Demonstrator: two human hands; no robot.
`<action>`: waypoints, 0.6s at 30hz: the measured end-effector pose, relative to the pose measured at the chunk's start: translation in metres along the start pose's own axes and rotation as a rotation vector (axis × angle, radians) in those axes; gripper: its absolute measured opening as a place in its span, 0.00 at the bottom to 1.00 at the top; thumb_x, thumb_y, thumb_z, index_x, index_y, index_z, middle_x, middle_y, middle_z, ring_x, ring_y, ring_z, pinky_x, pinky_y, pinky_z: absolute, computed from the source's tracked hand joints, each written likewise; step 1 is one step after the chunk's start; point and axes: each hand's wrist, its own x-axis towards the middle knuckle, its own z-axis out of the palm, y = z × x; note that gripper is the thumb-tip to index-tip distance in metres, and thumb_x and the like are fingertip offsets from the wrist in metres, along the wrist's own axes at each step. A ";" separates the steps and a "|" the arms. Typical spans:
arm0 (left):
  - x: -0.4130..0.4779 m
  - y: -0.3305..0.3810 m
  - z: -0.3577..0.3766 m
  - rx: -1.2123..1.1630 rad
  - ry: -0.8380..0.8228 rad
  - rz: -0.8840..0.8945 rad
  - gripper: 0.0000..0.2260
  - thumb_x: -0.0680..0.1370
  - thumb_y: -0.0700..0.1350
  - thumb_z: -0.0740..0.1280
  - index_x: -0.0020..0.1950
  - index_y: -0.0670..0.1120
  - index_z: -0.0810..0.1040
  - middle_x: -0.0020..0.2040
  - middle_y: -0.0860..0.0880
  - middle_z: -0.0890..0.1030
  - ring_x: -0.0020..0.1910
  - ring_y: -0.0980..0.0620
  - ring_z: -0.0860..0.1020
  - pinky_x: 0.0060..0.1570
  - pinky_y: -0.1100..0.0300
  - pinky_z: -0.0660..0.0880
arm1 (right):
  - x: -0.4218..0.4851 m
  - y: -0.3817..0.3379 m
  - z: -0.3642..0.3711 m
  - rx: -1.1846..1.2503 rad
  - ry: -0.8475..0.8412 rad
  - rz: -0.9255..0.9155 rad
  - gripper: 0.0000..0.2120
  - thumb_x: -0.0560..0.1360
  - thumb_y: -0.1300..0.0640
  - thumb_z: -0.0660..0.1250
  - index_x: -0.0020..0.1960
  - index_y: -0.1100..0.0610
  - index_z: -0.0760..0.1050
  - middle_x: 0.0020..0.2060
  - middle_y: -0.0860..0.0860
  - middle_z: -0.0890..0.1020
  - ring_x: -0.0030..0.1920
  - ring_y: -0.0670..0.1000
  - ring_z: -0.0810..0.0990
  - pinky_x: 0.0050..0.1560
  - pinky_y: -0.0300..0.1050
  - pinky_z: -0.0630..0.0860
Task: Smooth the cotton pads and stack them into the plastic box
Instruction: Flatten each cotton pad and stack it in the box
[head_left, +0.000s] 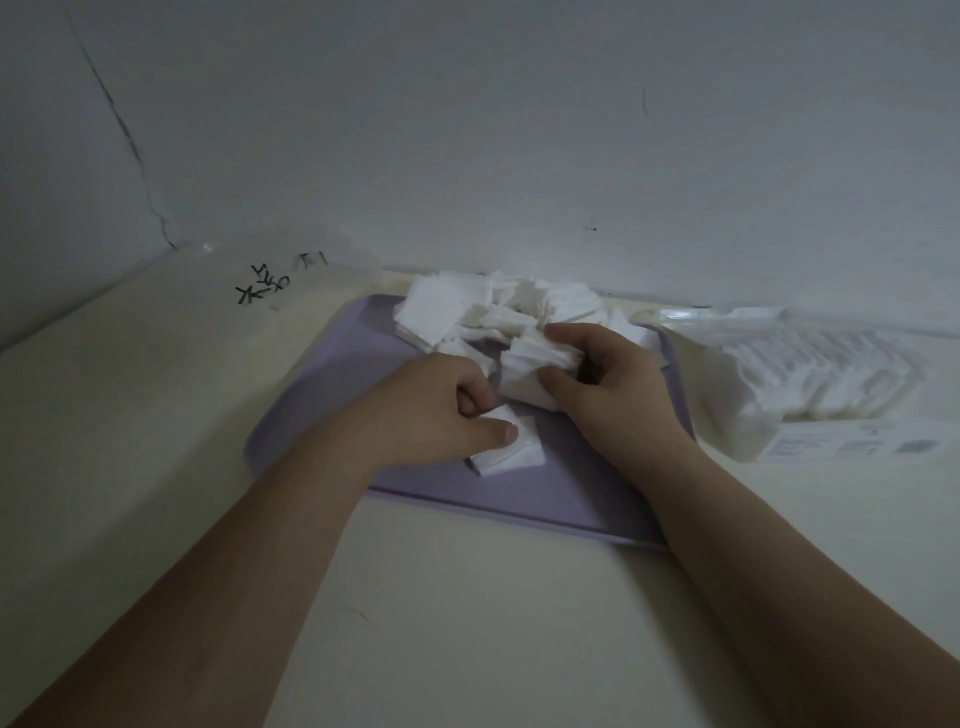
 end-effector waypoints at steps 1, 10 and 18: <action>-0.001 0.002 0.000 0.024 -0.021 -0.007 0.13 0.69 0.56 0.81 0.44 0.51 0.83 0.41 0.50 0.85 0.38 0.56 0.82 0.42 0.55 0.78 | 0.000 0.000 0.000 -0.001 -0.005 0.003 0.19 0.75 0.59 0.75 0.64 0.46 0.81 0.55 0.41 0.85 0.48 0.40 0.82 0.62 0.42 0.79; -0.004 0.008 -0.002 -0.075 -0.114 0.106 0.09 0.73 0.41 0.78 0.44 0.48 0.79 0.37 0.53 0.82 0.34 0.56 0.78 0.36 0.57 0.76 | -0.001 -0.001 -0.001 0.078 0.003 0.024 0.21 0.73 0.61 0.77 0.63 0.46 0.80 0.56 0.42 0.85 0.54 0.41 0.83 0.64 0.42 0.79; 0.001 0.004 -0.002 -0.388 0.139 0.195 0.10 0.73 0.38 0.79 0.45 0.51 0.81 0.45 0.48 0.86 0.45 0.53 0.82 0.47 0.51 0.80 | 0.000 0.000 -0.002 0.183 -0.015 0.047 0.20 0.73 0.63 0.77 0.61 0.48 0.81 0.51 0.42 0.87 0.50 0.39 0.85 0.55 0.38 0.81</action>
